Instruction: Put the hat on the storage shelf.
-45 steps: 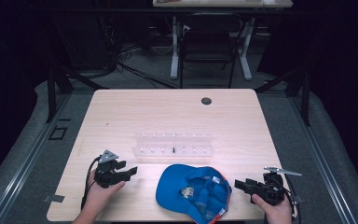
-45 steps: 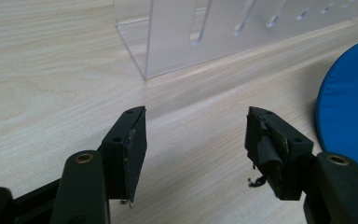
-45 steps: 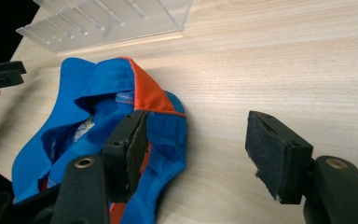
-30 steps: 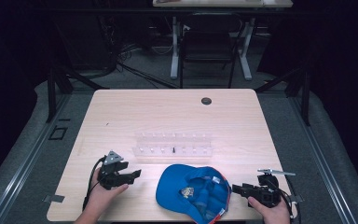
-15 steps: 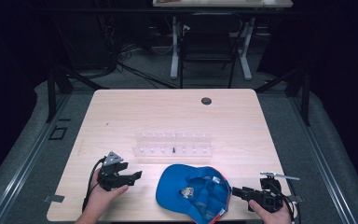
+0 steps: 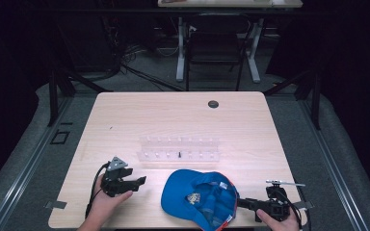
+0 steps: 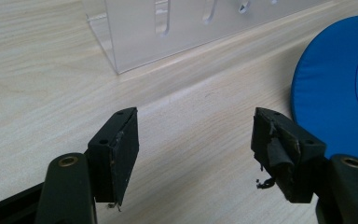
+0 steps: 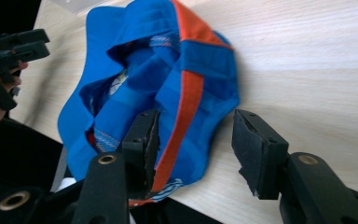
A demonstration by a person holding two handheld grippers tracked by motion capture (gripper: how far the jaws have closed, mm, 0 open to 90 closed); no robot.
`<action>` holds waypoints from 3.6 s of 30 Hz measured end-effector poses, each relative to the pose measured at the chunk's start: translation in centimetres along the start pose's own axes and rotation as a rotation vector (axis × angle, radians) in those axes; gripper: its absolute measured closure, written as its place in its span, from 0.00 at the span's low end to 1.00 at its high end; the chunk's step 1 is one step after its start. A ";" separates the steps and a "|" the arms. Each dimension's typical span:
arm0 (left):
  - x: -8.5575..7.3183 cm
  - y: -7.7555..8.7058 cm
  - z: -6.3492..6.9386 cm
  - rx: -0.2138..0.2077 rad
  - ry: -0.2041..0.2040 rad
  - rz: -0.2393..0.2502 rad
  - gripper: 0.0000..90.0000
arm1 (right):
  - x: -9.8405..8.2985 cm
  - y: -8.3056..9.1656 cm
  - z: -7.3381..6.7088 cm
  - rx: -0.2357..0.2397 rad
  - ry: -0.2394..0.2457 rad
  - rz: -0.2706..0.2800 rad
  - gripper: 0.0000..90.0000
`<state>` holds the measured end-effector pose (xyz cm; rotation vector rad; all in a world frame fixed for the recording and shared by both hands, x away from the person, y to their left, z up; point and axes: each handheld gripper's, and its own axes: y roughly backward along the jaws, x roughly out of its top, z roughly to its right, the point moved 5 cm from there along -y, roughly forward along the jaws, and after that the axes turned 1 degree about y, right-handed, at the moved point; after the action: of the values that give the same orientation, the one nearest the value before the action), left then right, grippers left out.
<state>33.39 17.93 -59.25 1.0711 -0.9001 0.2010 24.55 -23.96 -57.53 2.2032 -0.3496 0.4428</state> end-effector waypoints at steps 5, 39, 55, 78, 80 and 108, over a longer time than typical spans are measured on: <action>-0.1 0.0 0.0 0.000 -0.017 -0.013 0.37 | -0.2 -0.7 -0.6 0.018 -0.001 -0.025 0.56; -1.1 0.8 -0.4 0.035 -0.031 -0.017 0.41 | 1.6 -1.5 -1.1 0.108 -0.051 -0.063 0.85; -0.9 0.9 -0.6 0.050 -0.007 -0.008 0.42 | 2.3 -1.5 -1.2 0.061 -0.008 -0.067 0.82; -1.0 1.0 1.0 0.010 -0.042 0.000 0.52 | 3.9 0.0 -2.5 0.117 -0.036 -0.091 0.89; -1.0 1.0 1.5 0.003 -0.056 0.001 0.53 | 4.1 0.2 -2.7 0.115 -0.040 -0.090 0.89; -1.3 0.4 3.9 -0.037 -0.136 -0.019 0.56 | 7.7 1.3 -6.9 0.207 -0.034 -0.140 0.89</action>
<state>30.20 15.25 -59.20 1.0679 -1.0108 0.0958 29.63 -20.01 -49.30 2.4207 -0.1716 0.3790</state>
